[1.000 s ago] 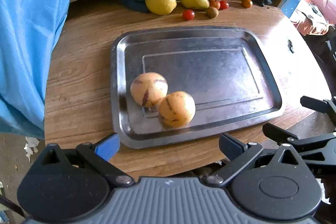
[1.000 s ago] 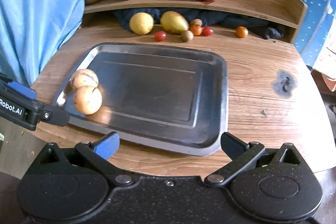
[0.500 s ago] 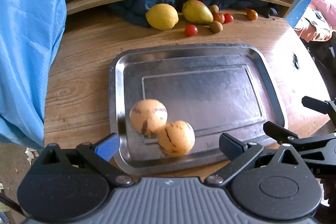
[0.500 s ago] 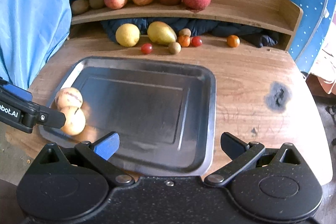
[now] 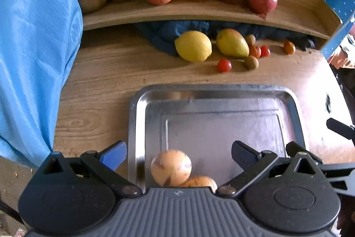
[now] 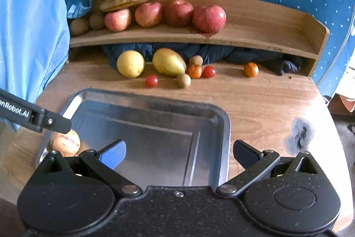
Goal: Organize fruits
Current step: 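Move both tools back toward the lemon and cherry tomatoes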
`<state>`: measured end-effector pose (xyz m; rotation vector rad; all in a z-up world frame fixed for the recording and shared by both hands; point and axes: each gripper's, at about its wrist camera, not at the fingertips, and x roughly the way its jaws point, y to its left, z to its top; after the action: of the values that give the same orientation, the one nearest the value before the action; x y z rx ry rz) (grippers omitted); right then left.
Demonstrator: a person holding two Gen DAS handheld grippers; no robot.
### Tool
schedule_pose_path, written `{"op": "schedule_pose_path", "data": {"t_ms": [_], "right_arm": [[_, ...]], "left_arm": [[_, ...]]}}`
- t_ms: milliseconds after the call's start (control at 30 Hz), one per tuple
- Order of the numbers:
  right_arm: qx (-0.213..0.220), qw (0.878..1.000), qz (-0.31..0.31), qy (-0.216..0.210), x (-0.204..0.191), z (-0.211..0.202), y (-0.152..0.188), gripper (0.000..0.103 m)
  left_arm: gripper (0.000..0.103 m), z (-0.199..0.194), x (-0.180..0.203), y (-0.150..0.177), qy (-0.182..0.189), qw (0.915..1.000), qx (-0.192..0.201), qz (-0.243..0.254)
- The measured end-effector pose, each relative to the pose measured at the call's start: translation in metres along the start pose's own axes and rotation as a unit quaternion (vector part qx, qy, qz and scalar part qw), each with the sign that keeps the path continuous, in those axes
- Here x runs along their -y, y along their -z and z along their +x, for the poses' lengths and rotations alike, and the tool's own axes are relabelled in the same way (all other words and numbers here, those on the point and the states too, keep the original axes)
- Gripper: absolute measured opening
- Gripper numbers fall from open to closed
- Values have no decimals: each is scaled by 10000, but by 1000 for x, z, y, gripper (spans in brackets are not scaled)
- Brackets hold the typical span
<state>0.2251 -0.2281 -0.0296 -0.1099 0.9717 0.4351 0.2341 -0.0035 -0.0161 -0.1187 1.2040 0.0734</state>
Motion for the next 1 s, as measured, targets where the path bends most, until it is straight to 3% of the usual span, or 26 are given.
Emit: {"op": "schedule_pose_path", "data": {"t_ms": [333, 733, 1000], "right_arm": [[29, 9999, 146, 7, 1, 15, -10, 102], [-90, 9998, 155, -74, -6, 39, -17, 102], [-235, 9992, 296, -101, -10, 64, -25, 102]], "left_arm": [[102, 18, -6, -30, 23, 9999, -9, -106], [102, 43, -1, -50, 476, 9987, -111, -151], [102, 57, -11, -73, 434, 9988, -163, -125]]}}
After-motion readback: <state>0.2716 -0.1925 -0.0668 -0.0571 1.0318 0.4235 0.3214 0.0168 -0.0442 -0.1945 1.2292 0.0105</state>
